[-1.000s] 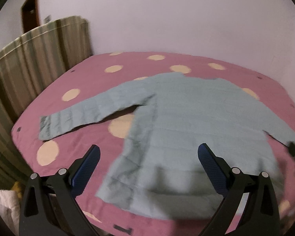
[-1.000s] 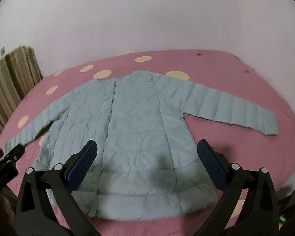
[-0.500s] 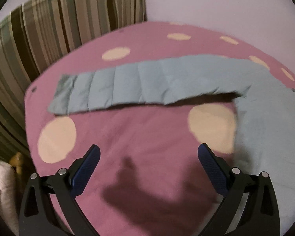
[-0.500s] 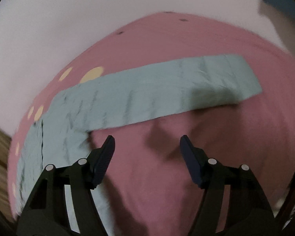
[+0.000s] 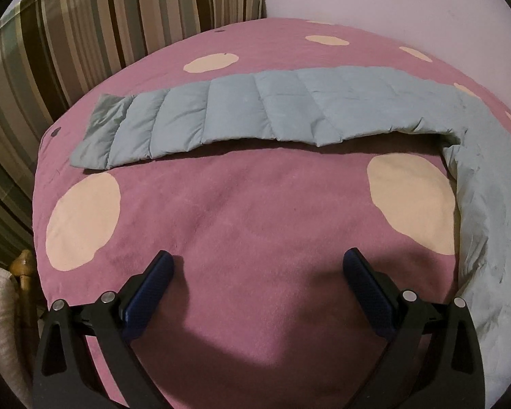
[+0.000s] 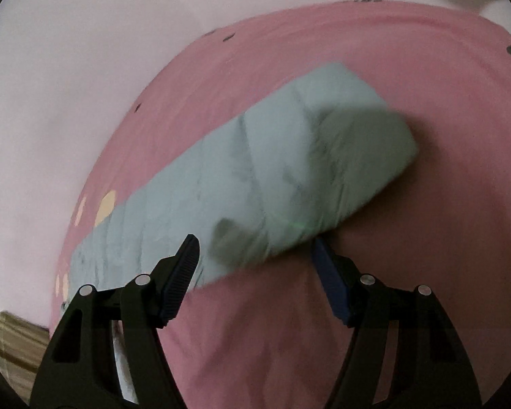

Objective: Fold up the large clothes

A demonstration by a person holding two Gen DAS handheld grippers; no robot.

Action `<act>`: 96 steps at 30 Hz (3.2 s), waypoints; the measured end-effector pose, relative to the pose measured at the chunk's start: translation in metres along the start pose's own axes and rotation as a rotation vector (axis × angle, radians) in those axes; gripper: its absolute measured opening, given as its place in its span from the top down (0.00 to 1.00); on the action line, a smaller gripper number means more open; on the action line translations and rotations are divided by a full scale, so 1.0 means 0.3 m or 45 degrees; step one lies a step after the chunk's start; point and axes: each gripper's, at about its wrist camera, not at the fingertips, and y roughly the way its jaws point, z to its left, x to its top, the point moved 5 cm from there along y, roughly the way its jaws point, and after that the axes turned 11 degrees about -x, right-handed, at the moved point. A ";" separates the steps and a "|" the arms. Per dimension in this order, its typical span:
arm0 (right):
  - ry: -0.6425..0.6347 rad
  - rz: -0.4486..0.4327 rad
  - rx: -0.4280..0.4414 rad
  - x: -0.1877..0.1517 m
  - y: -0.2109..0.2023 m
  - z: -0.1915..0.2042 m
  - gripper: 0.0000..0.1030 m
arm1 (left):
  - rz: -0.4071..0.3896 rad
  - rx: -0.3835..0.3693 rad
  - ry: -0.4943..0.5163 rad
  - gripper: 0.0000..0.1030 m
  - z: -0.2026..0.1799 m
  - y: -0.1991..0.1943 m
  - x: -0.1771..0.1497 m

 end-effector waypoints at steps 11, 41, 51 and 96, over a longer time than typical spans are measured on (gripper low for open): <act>0.246 -0.089 0.009 0.125 0.065 -0.115 0.63 | -0.025 0.074 -0.032 0.04 0.053 0.021 0.031; -1.253 -0.059 0.337 -0.808 -0.073 1.334 0.96 | -0.005 0.067 -0.040 0.04 0.056 0.041 0.026; -1.498 0.031 0.340 -1.084 -0.022 1.413 0.96 | -0.005 0.069 -0.038 0.04 0.057 0.043 0.026; -1.542 0.235 0.498 -1.178 -0.098 1.438 0.51 | -0.004 0.081 -0.027 0.04 0.057 0.047 0.029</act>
